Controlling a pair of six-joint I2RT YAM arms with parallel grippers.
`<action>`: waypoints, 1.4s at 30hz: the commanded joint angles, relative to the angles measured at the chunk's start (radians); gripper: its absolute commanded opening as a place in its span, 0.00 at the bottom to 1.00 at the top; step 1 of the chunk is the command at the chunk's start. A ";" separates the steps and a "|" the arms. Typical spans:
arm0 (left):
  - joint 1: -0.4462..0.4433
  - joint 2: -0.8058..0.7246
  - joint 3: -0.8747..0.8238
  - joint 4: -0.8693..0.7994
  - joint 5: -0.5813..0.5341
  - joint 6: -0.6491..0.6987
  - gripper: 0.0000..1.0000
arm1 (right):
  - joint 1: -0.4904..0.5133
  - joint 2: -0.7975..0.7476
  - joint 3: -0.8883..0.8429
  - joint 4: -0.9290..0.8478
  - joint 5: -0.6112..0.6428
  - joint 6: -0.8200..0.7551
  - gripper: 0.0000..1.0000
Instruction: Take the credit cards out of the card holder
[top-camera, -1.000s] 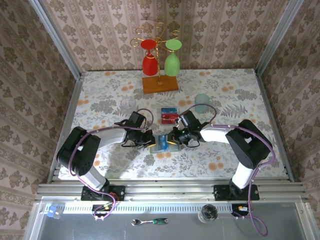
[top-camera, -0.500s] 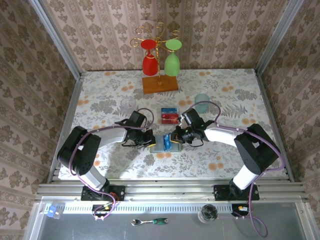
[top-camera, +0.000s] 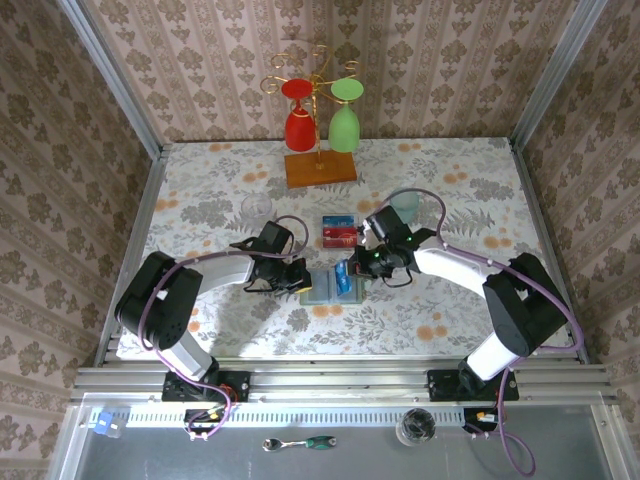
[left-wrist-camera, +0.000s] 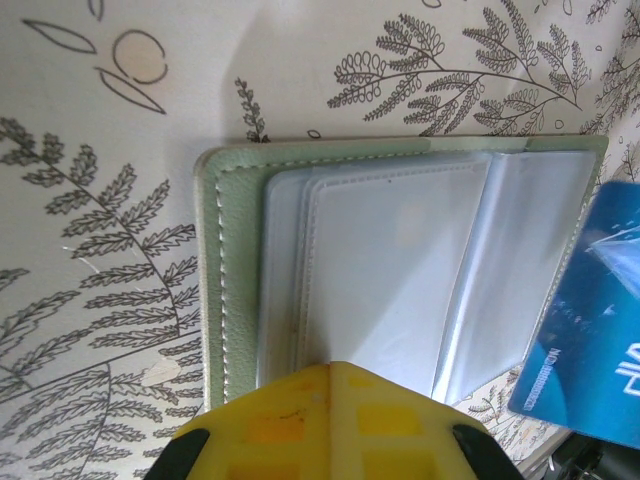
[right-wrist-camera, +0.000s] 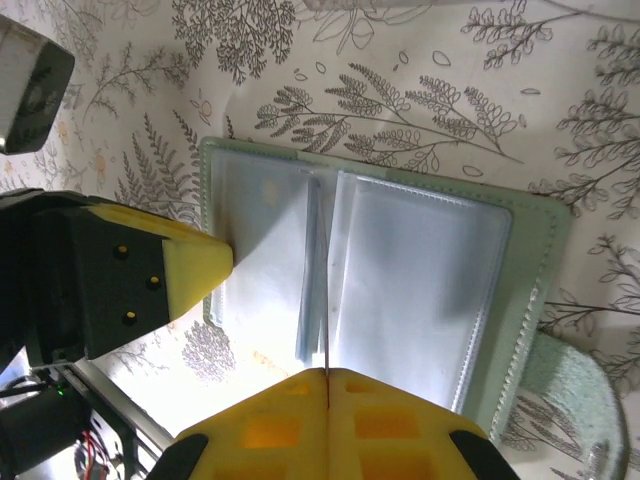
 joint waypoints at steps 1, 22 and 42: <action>0.001 -0.022 0.023 -0.040 -0.017 0.019 0.03 | -0.005 -0.024 0.077 -0.140 0.030 -0.151 0.01; 0.020 -0.134 -0.017 -0.044 -0.040 0.008 0.05 | -0.002 0.112 0.457 -0.500 0.259 -1.122 0.00; 0.097 -0.249 -0.117 -0.072 -0.044 0.013 0.06 | -0.040 0.475 1.012 -0.723 0.313 -1.470 0.00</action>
